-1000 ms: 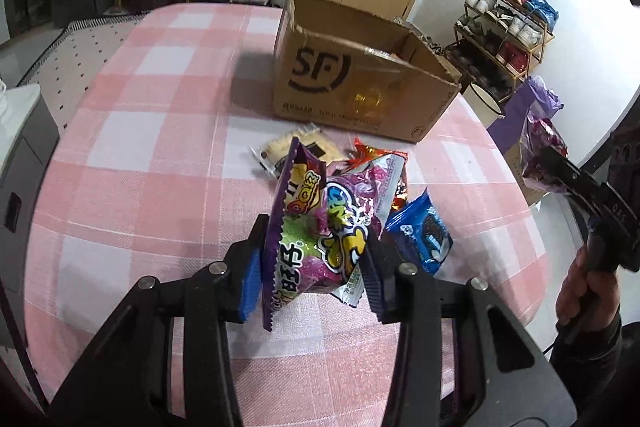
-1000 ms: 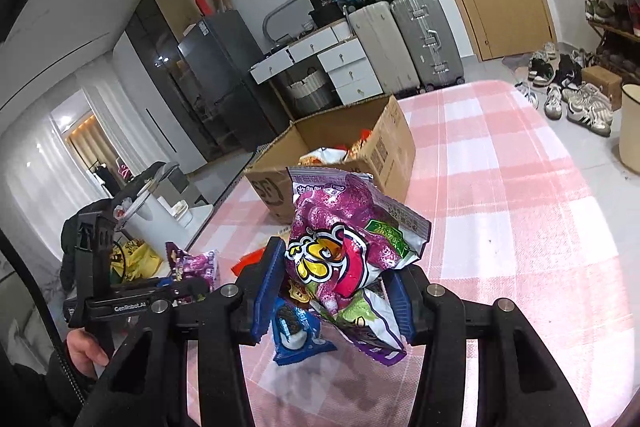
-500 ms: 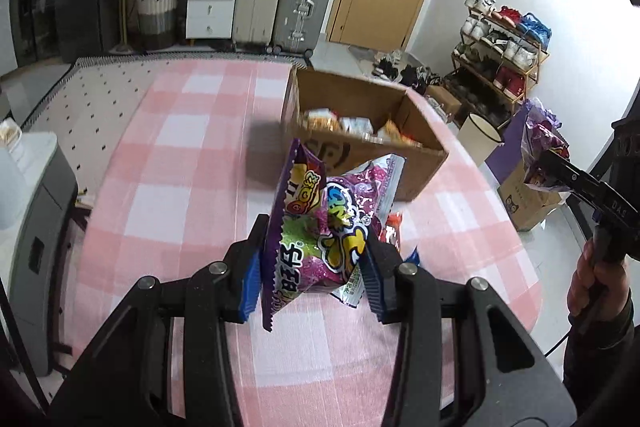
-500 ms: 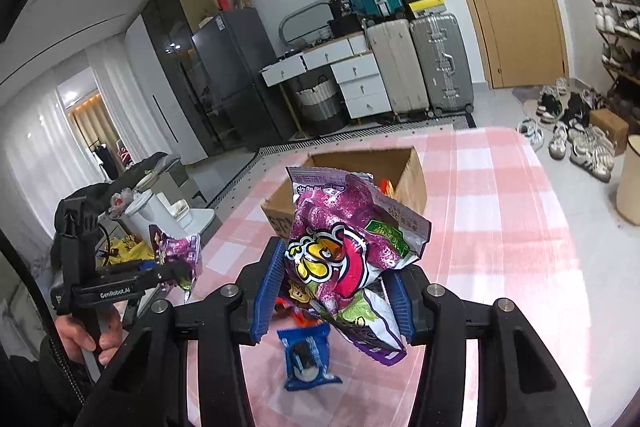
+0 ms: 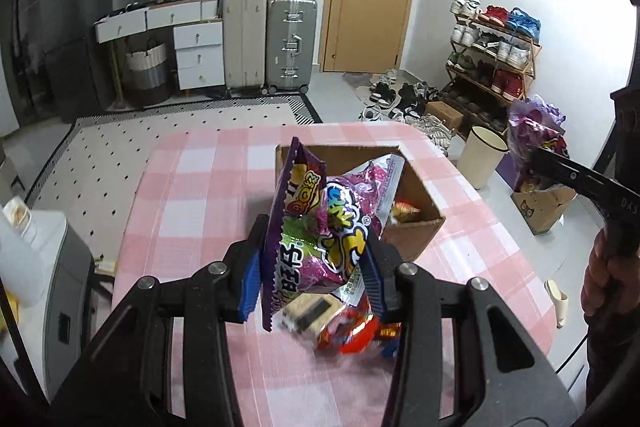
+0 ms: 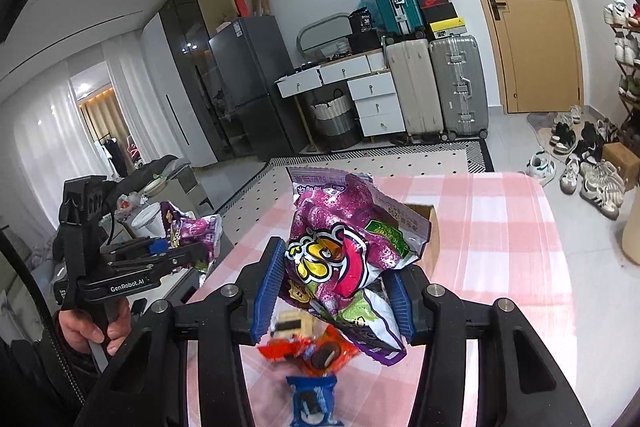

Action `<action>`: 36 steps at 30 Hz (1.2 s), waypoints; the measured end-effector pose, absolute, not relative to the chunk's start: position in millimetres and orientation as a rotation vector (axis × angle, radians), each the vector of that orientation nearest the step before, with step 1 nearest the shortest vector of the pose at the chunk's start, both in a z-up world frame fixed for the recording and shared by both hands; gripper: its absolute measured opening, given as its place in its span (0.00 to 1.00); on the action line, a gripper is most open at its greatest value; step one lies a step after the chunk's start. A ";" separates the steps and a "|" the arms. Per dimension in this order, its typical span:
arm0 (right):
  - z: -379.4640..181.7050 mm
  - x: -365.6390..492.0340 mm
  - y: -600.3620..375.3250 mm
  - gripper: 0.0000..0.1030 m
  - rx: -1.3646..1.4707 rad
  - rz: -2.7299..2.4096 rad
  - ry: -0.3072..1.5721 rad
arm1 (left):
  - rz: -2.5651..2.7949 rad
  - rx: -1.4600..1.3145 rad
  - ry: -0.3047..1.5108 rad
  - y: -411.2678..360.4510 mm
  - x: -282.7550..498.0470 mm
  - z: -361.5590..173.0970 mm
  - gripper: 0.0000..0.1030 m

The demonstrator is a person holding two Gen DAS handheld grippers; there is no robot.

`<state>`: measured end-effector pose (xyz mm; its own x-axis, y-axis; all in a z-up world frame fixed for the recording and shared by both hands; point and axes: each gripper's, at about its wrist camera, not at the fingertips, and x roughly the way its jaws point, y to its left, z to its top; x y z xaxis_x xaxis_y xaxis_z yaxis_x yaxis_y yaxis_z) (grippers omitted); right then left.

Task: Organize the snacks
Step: 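Carry both candy bags over the box and open both tools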

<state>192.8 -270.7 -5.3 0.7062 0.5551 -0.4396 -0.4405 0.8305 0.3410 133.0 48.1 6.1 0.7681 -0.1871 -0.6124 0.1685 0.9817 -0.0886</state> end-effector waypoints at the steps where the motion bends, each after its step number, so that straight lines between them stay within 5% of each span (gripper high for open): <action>1: -2.9 197.3 -270.3 0.47 0.217 0.558 0.555 | -0.200 -0.027 0.670 45.5 139.9 9.5 0.38; 18: 5.5 279.3 -252.8 0.47 0.207 0.602 0.578 | -0.237 -0.029 0.751 11.1 266.2 22.4 0.39; 36: -76.3 355.8 -212.6 0.47 0.185 0.592 0.719 | -0.257 -0.059 0.911 3.7 370.4 -62.7 0.39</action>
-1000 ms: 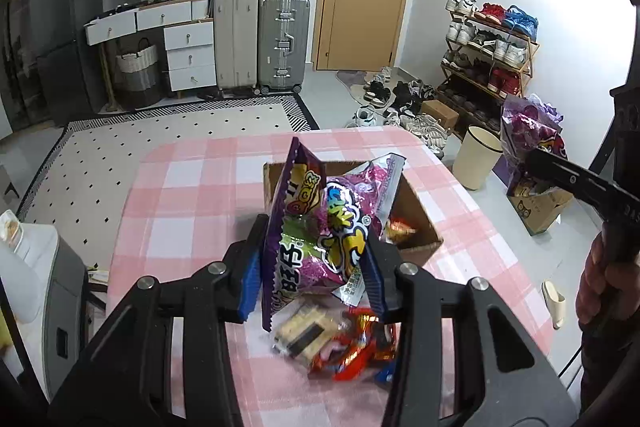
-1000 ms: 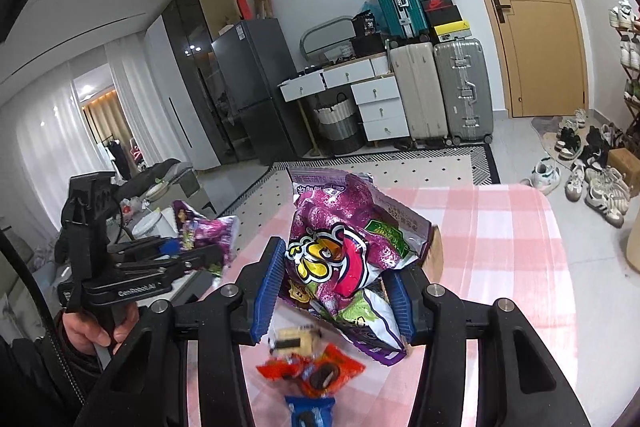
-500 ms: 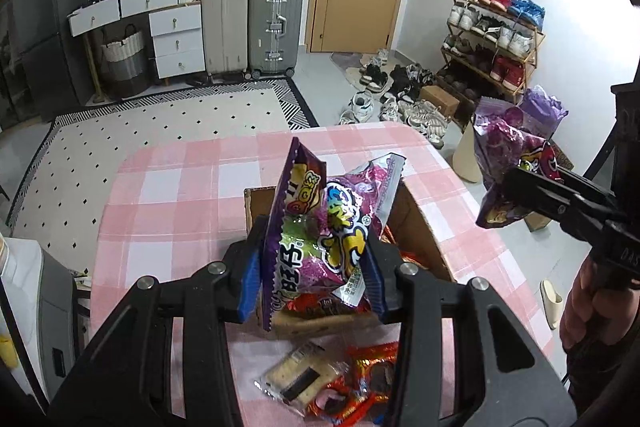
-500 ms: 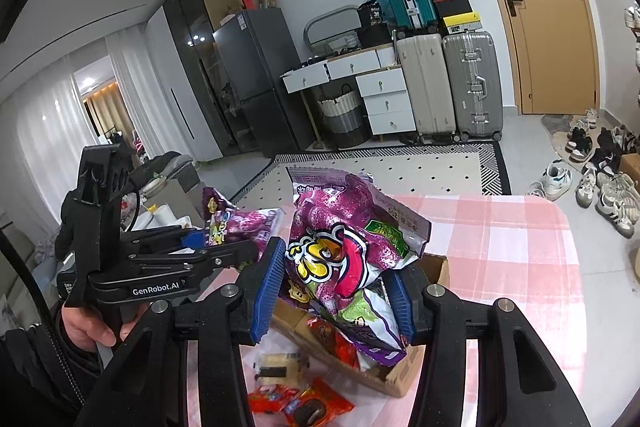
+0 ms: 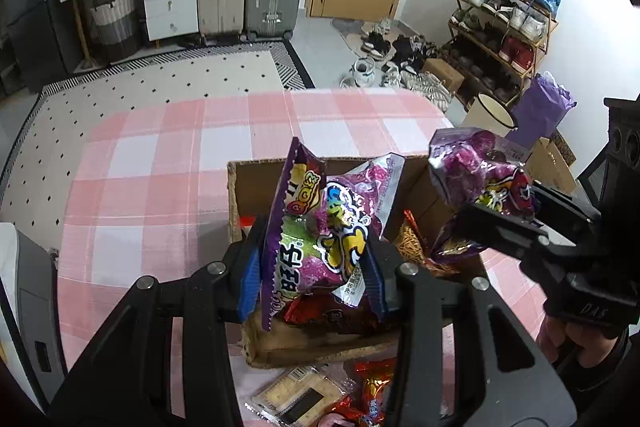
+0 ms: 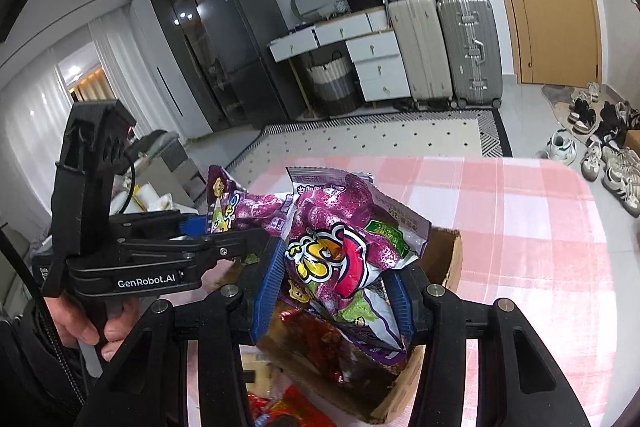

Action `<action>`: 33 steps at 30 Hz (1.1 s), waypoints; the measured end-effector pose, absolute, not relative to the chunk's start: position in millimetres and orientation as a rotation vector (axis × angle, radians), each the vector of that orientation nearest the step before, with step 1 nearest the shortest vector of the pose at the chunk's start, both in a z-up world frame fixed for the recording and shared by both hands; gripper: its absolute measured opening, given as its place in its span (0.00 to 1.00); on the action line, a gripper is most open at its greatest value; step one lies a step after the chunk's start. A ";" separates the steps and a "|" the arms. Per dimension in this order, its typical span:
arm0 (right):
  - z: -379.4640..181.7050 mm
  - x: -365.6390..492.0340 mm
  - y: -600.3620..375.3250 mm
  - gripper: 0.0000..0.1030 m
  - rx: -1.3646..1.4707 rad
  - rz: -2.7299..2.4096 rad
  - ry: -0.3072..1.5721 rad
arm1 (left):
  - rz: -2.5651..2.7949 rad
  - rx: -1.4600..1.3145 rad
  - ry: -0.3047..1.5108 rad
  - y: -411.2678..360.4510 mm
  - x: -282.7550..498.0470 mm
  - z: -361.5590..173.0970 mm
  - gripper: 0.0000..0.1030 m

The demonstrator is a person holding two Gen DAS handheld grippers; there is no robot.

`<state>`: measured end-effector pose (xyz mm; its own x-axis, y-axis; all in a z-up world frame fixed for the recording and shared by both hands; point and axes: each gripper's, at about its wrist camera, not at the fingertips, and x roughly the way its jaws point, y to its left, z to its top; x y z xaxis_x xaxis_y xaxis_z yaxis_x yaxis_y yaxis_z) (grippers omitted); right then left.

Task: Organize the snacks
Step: 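Carry both candy bags over the box and open both tools, then withdraw both tools from the box toward the remaining snacks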

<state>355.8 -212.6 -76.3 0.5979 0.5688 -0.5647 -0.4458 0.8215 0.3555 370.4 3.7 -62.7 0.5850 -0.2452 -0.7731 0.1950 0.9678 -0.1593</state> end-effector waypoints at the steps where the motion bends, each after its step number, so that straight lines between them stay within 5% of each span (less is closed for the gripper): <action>1: -80.2 358.0 -210.3 0.47 0.181 0.594 0.725 | -0.259 -0.059 0.916 3.7 371.8 -68.0 0.39; 10: -107.3 378.1 -203.0 0.49 0.162 0.580 0.761 | -0.262 -0.056 0.947 -2.4 387.5 -96.7 0.39; 13: -108.8 377.6 -206.3 0.59 0.175 0.574 0.756 | -0.240 -0.065 0.975 -2.6 388.7 -101.6 0.54; 15: -104.8 374.5 -212.6 0.79 0.186 0.569 0.724 | -0.229 -0.075 0.968 -0.5 387.7 -99.4 0.74; 17: -98.4 370.1 -215.5 0.82 0.167 0.564 0.695 | -0.234 -0.074 0.943 1.6 380.9 -93.6 0.77; 33: -58.6 299.6 -234.9 0.86 0.186 0.548 0.591 | -0.222 -0.048 0.860 1.9 300.1 -53.5 0.80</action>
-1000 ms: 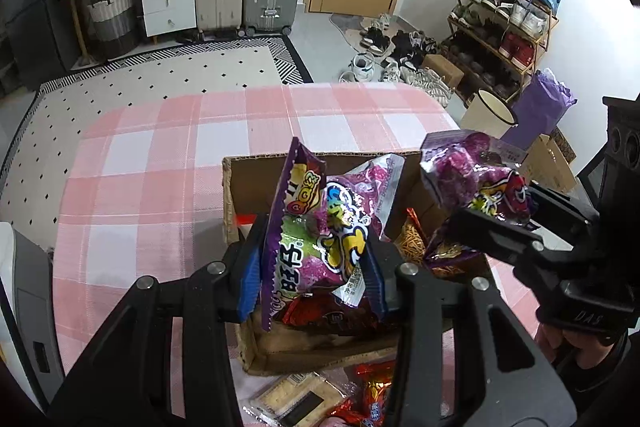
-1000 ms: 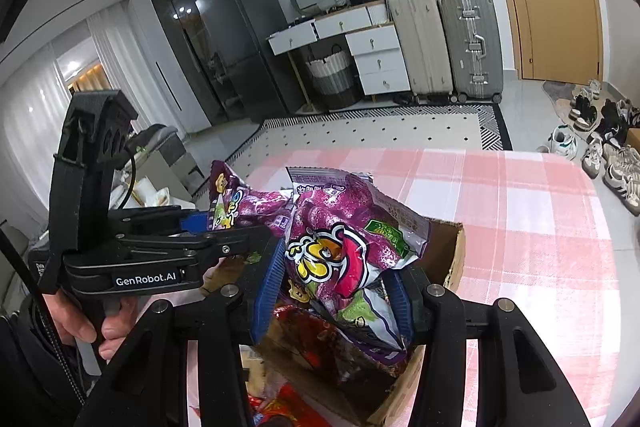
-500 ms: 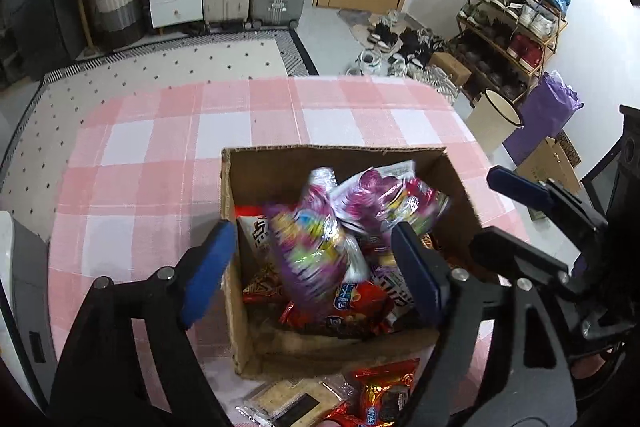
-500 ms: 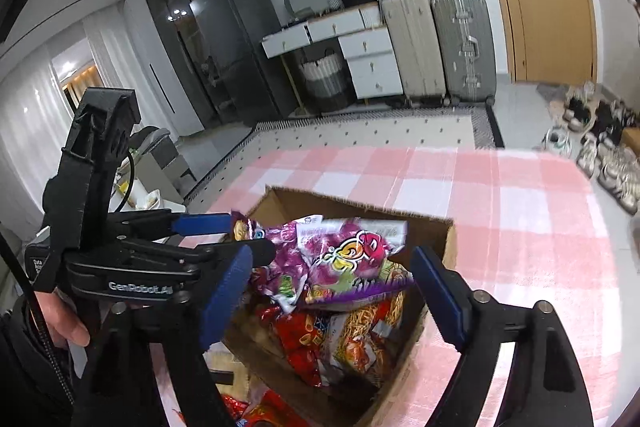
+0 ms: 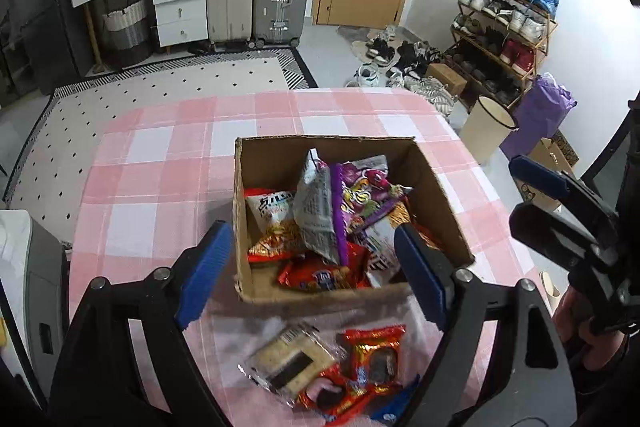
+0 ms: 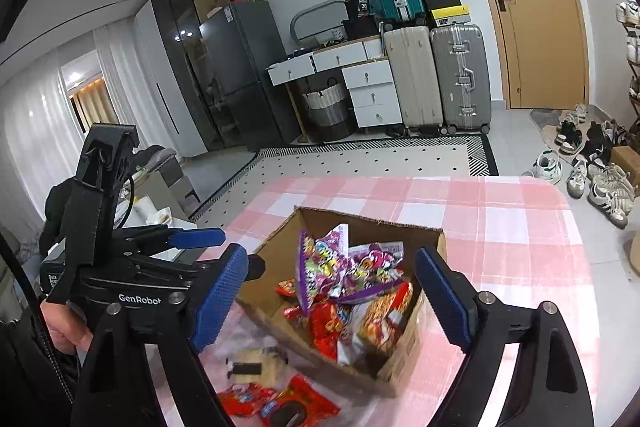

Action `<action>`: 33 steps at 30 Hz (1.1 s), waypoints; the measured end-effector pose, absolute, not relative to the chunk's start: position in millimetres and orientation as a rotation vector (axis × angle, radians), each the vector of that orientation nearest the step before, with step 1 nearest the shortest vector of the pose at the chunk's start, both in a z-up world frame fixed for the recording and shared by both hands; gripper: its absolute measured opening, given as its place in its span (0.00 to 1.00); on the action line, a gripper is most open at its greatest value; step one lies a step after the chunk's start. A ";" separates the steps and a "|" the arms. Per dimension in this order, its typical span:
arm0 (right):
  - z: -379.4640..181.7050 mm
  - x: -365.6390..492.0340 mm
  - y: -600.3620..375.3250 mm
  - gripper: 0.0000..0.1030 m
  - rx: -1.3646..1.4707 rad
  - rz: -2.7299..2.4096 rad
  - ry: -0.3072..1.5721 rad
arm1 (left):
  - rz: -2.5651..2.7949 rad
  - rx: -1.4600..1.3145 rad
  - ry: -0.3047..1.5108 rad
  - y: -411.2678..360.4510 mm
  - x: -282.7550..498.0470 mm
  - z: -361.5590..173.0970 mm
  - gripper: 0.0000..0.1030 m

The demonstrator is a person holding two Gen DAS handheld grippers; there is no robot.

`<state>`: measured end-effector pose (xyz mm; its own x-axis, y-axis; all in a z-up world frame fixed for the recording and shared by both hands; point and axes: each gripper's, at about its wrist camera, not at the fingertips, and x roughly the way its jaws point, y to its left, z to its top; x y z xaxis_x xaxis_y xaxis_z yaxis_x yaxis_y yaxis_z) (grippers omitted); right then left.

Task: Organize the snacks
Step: 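Withdraw both tools from the box toward the remaining snacks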

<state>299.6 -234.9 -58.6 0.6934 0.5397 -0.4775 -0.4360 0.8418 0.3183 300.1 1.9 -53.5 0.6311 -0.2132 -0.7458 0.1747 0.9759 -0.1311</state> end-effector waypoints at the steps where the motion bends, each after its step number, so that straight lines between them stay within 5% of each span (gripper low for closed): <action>1: -57.5 293.7 -235.3 0.86 0.185 0.546 0.586 | -0.224 -0.050 0.854 2.8 292.8 -51.5 0.80; 8: -50.1 248.2 -239.2 0.88 0.159 0.509 0.551 | -0.197 -0.049 0.798 5.2 242.8 -41.2 0.82; 14: -40.1 213.1 -242.3 0.92 0.141 0.485 0.515 | -0.192 -0.009 0.712 -4.4 194.8 -27.0 0.98; 33: -51.6 140.8 -223.2 0.99 0.122 0.495 0.511 | -0.063 0.047 0.621 6.0 100.9 -22.1 0.99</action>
<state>140.8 -223.2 -51.6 0.7574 0.4833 -0.4391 -0.4234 0.8754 0.2332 100.9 6.0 -22.1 0.8116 -0.0447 -0.5825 0.0731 0.9970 0.0254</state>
